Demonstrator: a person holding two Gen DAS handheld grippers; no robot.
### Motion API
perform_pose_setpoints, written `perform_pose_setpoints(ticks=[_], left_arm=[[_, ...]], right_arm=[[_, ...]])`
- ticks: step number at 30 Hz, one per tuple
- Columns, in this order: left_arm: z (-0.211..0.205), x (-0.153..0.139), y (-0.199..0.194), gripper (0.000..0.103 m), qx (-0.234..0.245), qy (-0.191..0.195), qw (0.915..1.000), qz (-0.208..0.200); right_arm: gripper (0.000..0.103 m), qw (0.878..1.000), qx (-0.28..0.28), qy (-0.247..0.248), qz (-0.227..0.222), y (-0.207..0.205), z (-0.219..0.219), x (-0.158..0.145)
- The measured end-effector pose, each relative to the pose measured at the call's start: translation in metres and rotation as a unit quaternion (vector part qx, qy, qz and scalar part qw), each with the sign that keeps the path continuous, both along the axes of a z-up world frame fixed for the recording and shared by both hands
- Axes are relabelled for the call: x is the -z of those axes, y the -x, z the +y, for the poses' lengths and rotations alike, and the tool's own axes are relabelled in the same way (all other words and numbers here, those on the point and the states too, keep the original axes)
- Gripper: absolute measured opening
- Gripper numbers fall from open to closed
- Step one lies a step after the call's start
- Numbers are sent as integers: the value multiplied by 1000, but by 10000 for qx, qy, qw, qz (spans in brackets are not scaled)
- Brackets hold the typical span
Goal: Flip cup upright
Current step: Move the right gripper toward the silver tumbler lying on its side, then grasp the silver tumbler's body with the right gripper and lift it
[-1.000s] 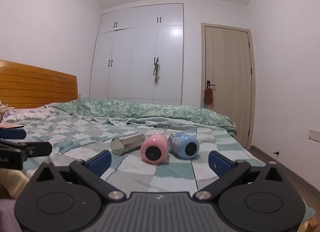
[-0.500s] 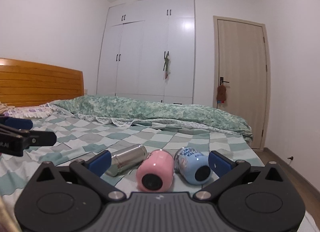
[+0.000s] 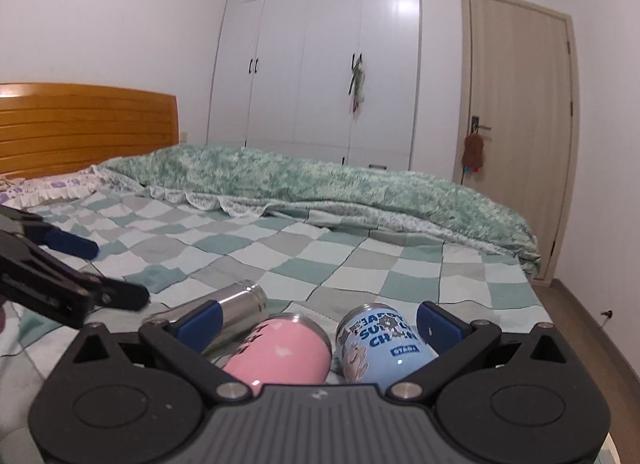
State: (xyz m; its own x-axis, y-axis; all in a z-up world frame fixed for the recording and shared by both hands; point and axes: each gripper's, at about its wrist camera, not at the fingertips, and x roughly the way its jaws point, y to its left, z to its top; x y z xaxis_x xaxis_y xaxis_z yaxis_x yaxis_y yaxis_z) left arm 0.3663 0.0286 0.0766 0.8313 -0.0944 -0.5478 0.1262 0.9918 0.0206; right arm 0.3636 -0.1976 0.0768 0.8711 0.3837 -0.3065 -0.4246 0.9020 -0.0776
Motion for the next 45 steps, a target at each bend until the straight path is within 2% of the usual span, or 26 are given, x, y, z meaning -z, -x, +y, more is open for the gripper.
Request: perform_pose_setpoints(ticks=[6, 11, 12, 14, 15, 16, 19, 22, 26, 29, 37, 40, 45], left_arm=[[0, 19, -72, 103, 64, -85, 9959, 901], [0, 43, -115, 102, -47, -175, 9890, 1470], [-1, 47, -121, 100, -67, -188, 9875, 1564], [-3, 55, -133, 81, -141, -256, 9842, 1745], [-6, 59, -137, 74, -141, -349, 9823, 1836], [-10, 64, -141, 63, -59, -492, 9792, 1966], [-19, 67, -138, 62, 29, -742, 9795, 1873], [-15, 61, -127, 62, 83, -432, 9812, 1880], [-15, 43, -94, 62, 158, -530, 9875, 1474], [-13, 22, -67, 62, 225, -412, 9900, 1329], [2, -21, 31, 62, 117, -306, 9916, 1252], [14, -24, 69, 62, -24, -291, 9911, 1299], [32, -11, 115, 62, -244, -117, 9881, 1514]], right_arm=[[103, 9995, -42, 140, 268, -52, 0, 7], [103, 9987, -135, 177, 464, -72, 1, 18], [103, 9985, -148, 191, 501, -75, 2, 20], [103, 9982, -177, 225, 535, -77, 4, 24], [103, 9981, -193, 266, 530, -77, 5, 26], [103, 9980, -206, 317, 510, -77, 7, 28], [103, 9977, -252, 427, 465, -74, 10, 33], [103, 9978, -205, 473, 408, -68, 11, 28], [103, 9984, -159, 409, 354, -51, 10, 12], [103, 9986, -148, 348, 362, -31, 8, -3], [103, 9988, -219, 296, 307, 51, 15, -39], [103, 9986, -298, 269, 336, 82, 22, -43], [103, 9974, -494, 259, 449, 123, 34, -37]])
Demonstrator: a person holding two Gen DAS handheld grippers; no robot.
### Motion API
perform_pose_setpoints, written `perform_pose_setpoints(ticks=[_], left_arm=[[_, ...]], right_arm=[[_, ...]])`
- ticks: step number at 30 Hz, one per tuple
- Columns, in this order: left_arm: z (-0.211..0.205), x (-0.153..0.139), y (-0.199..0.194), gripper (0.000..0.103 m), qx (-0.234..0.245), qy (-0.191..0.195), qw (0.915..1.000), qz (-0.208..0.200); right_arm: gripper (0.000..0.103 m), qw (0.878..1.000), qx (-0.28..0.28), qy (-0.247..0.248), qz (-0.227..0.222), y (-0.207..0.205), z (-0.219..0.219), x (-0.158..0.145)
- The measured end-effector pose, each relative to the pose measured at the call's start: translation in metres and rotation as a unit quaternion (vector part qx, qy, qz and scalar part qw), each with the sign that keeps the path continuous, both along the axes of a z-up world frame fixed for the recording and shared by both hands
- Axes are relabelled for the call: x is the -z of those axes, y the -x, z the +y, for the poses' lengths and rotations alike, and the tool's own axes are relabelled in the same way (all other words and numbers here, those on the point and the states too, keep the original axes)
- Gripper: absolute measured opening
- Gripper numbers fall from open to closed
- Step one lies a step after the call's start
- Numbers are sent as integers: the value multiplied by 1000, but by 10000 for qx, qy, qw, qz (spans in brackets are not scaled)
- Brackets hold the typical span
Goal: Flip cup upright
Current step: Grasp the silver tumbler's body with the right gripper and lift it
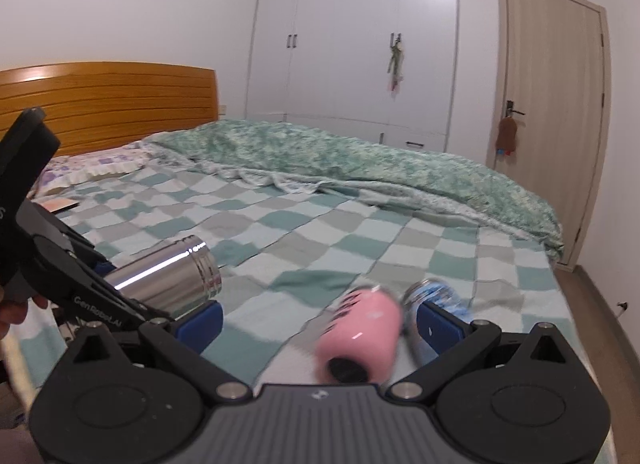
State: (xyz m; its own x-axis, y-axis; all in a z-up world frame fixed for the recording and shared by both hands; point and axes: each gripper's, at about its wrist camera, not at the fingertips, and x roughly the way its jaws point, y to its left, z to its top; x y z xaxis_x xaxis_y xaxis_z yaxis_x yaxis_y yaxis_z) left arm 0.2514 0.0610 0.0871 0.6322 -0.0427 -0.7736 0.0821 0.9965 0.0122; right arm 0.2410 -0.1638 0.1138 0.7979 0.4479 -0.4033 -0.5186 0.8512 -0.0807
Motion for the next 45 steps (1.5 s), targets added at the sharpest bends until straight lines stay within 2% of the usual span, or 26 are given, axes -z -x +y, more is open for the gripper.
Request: perform_pose_setpoints(ticks=[6, 13, 18, 19, 20, 22, 26, 32, 36, 45], left_arm=[[11, 29, 24, 62, -226, 150, 9993, 240], [20, 67, 17, 62, -545, 297, 9972, 423], [18, 70, 17, 63, -421, 315, 9978, 407], [20, 69, 17, 69, -413, 363, 9975, 443], [22, 65, 18, 85, -368, 419, 9975, 438], [27, 53, 27, 103, -286, 495, 9981, 209], [44, 24, 49, 103, -207, 521, 9982, -235], [92, -5, 83, 103, -334, 516, 9916, -1135], [118, 4, 95, 103, -349, 339, 9885, -1433], [146, 44, 80, 103, -44, 219, 9907, -1343]], right_arm=[[103, 9998, -107, 35, 158, 33, 13, 17], [103, 9993, -26, 175, 342, 47, 15, 36], [103, 9988, 53, 217, 445, 47, 17, 44], [103, 9987, 69, 214, 462, 48, 18, 45], [103, 9986, 73, 209, 475, 47, 19, 44], [103, 9986, 59, 201, 491, 50, 21, 42], [103, 9986, 26, 263, 455, 55, 32, 34], [103, 9977, -154, 319, 575, 62, 65, 22], [103, 9948, -157, 407, 921, 54, 99, 23], [103, 9763, 381, 214, 2117, 15, 162, 40]])
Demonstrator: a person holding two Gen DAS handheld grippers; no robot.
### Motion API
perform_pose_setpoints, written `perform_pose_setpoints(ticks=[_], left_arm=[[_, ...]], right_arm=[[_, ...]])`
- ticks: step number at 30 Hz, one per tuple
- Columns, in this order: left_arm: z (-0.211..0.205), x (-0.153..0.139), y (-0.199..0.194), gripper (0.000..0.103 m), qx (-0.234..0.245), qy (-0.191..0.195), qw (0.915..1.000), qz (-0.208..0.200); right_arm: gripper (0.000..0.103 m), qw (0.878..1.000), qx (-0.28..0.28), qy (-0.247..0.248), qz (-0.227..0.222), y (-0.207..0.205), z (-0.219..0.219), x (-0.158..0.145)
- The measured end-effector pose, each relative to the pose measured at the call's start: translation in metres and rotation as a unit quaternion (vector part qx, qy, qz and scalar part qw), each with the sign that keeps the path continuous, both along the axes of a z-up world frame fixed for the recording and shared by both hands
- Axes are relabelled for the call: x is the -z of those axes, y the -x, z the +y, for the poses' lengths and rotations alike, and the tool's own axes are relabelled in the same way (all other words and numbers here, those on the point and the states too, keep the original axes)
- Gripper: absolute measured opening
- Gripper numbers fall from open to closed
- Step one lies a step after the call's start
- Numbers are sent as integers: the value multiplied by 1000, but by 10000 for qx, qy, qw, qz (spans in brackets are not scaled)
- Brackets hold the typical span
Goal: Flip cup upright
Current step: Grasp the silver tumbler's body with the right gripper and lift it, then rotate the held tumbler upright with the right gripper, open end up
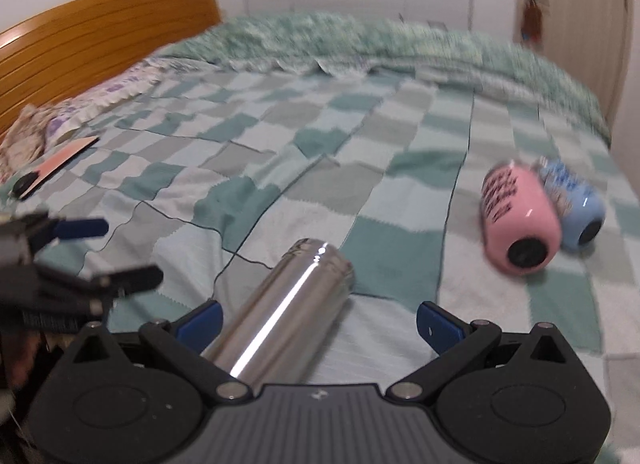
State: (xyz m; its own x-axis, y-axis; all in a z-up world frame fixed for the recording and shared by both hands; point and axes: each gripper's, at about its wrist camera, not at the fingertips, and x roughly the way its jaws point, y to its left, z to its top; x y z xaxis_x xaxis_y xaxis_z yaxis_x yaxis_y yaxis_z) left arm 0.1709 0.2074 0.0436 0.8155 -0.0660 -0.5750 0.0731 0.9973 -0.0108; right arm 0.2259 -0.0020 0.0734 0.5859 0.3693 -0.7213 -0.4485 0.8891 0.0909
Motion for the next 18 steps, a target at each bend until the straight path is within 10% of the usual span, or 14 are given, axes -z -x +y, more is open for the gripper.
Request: perform_pose_setpoints(ticks=[9, 18], left_arm=[[4, 23, -16, 103, 402, -65, 9992, 39], [7, 30, -26, 103, 537, -46, 9985, 61]], right_arm=[[103, 9910, 828, -122, 1041, -48, 26, 35], [69, 9800, 1160, -457, 1552, -75, 27, 50]])
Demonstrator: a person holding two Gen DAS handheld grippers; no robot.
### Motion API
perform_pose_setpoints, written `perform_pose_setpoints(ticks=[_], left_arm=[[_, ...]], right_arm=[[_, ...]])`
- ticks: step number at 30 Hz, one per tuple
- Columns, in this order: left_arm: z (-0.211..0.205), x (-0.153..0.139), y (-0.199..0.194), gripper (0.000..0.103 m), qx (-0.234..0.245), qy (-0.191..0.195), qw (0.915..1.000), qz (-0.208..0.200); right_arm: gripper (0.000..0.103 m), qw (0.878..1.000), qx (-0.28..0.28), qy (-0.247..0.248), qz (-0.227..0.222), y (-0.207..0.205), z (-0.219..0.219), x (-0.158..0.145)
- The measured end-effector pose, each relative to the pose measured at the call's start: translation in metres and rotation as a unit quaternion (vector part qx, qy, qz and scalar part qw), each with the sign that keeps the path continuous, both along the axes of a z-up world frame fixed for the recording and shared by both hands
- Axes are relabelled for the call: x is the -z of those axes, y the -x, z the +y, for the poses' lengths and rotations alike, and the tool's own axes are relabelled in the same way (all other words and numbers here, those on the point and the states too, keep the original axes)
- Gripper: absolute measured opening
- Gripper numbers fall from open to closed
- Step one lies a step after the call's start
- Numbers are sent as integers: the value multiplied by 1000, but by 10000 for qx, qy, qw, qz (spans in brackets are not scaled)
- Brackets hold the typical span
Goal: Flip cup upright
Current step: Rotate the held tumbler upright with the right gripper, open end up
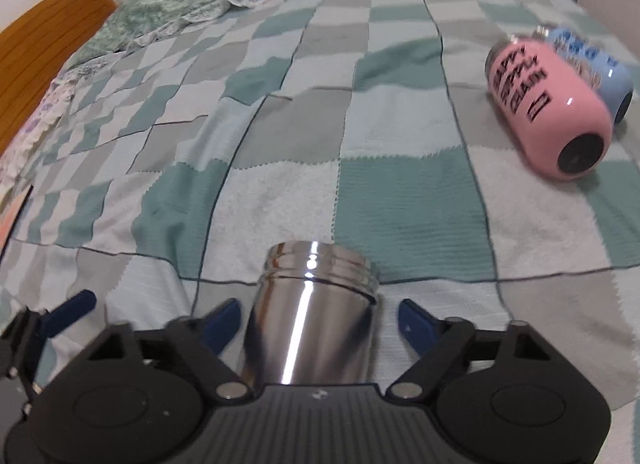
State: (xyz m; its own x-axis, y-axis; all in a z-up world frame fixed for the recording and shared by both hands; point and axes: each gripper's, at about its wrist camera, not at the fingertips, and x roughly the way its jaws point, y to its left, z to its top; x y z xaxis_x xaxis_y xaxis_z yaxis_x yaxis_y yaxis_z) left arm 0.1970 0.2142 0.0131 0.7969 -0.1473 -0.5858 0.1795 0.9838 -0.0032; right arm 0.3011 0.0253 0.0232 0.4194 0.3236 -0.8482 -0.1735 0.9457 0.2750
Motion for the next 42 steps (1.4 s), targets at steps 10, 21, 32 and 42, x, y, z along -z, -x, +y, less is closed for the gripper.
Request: perform_pose_setpoints(ticks=[10, 21, 32, 42], left_arm=[[2, -5, 9, 103, 9, 73, 9999, -98], [10, -23, 26, 103, -190, 148, 9988, -422], [13, -15, 22, 103, -341, 65, 9989, -301], [14, -13, 21, 103, -392, 83, 9989, -258]], right_arm=[[64, 9948, -300, -638, -732, 19, -14, -24], [61, 9276, -975, -270, -3597, 58, 8, -85], [61, 9225, -1081, -192, -3700, 55, 24, -55], [61, 9187, -1143, -88, -3779, 60, 31, -36]])
